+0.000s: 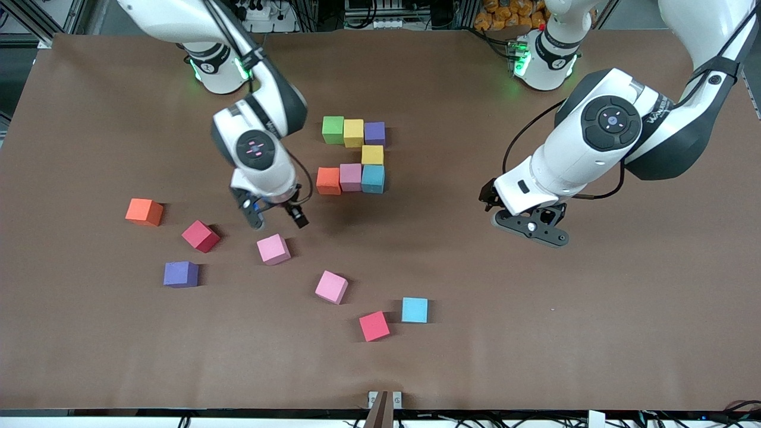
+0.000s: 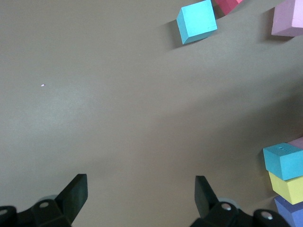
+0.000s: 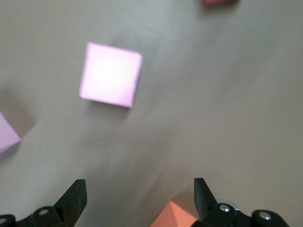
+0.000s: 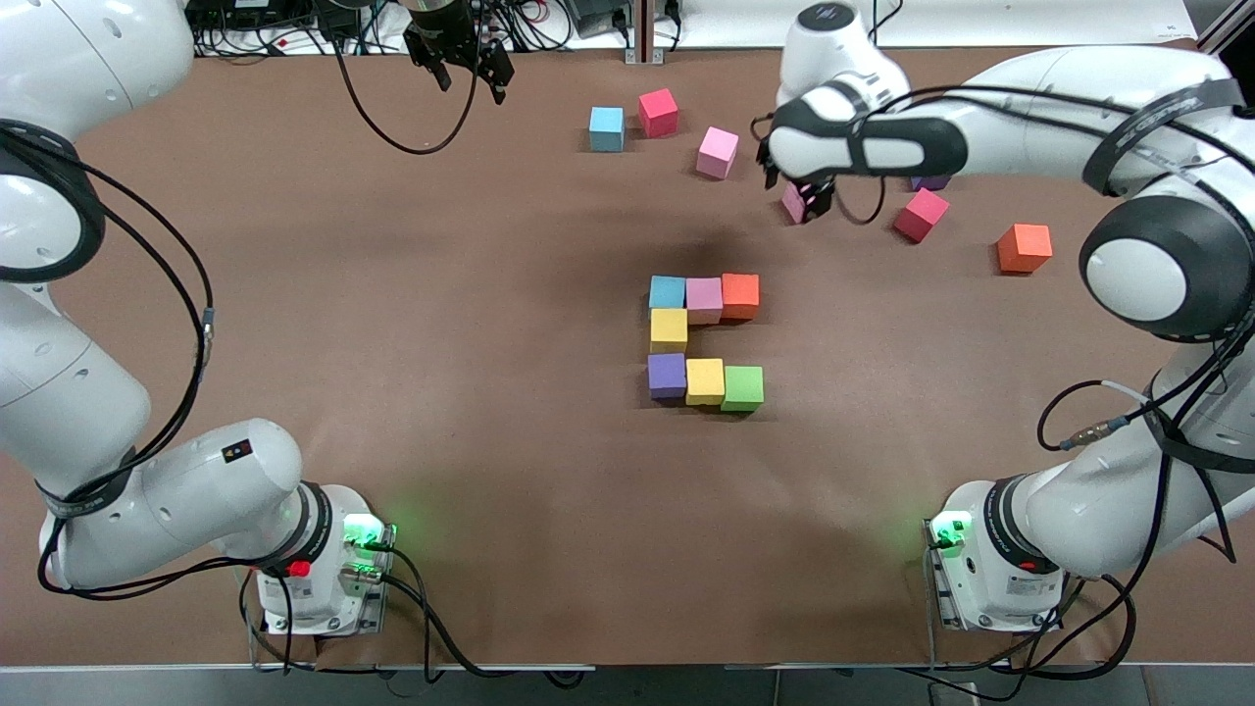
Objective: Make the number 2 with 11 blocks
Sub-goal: 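Move the right gripper to a pink cube while the left gripper withdraws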
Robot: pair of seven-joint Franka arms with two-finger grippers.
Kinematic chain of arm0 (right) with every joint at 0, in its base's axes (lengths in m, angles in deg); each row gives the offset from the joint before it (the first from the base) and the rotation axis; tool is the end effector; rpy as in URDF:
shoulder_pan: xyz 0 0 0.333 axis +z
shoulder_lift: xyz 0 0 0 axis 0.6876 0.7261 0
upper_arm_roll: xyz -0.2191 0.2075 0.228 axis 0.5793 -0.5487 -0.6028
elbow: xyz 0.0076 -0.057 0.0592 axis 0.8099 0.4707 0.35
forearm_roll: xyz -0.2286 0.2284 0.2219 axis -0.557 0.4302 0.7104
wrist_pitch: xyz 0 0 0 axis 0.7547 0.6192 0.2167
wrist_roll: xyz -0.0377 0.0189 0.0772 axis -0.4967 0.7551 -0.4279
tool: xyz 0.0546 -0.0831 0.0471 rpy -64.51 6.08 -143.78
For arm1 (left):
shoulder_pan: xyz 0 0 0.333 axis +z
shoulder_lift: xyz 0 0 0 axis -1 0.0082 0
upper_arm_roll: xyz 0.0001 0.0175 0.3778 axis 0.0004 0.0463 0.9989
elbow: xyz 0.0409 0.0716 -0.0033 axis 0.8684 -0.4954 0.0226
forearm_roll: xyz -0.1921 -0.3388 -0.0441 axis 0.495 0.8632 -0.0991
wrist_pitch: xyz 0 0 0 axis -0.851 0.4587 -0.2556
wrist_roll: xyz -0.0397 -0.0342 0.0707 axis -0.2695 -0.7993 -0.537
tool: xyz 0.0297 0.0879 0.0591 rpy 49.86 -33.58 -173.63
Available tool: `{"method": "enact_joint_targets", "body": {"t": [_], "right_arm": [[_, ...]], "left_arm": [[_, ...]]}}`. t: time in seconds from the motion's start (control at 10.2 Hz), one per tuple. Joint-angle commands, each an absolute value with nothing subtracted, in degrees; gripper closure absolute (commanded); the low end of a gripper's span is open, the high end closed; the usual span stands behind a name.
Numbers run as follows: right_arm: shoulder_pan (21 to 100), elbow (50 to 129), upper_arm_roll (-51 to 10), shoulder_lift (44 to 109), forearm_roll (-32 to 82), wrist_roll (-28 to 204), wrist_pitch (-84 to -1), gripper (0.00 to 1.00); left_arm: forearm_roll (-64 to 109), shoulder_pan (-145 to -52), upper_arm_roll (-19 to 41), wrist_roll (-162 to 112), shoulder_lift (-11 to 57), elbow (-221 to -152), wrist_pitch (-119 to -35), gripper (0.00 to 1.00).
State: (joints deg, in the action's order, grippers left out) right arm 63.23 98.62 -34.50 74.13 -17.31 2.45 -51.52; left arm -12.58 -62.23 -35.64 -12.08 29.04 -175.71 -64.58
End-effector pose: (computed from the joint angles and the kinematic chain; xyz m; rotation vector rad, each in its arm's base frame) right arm 0.5705 0.2934 0.3633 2.7837 -1.2786 -0.0435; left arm 0.6268 -0.2474 0.5203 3.0303 -0.5488 0.0112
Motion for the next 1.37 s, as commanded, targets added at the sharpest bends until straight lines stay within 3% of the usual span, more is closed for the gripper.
{"method": "enact_joint_targets", "body": {"t": [0.0,0.49,0.69,0.88,1.27], "right_arm": [[60.06,95.85,-35.16,74.99,-17.87,24.20,-50.97,0.00],[56.19,90.25,-35.16,81.83,-17.78,62.13,-51.15,0.00],[56.27,87.42,-35.16,84.64,-18.04,68.76,-51.41,0.00],[56.19,88.46,-35.16,86.32,-18.13,74.82,-57.19,0.00],[54.43,90.48,-35.25,88.26,-17.78,79.60,-59.74,0.00]], "left_arm": [[-11.82,-61.67,-35.43,-13.63,28.55,-175.84,-64.17,0.00],[-11.99,-61.49,-30.25,-14.43,27.94,-174.88,-64.26,0.00],[-14.87,-61.49,-27.09,-15.30,27.76,-173.20,-64.17,0.00],[-20.06,-61.58,-27.51,-15.83,25.92,-173.20,-63.82,0.00],[-15.17,-61.58,-27.08,-15.22,23.62,-168.91,-63.73,0.00]]}}
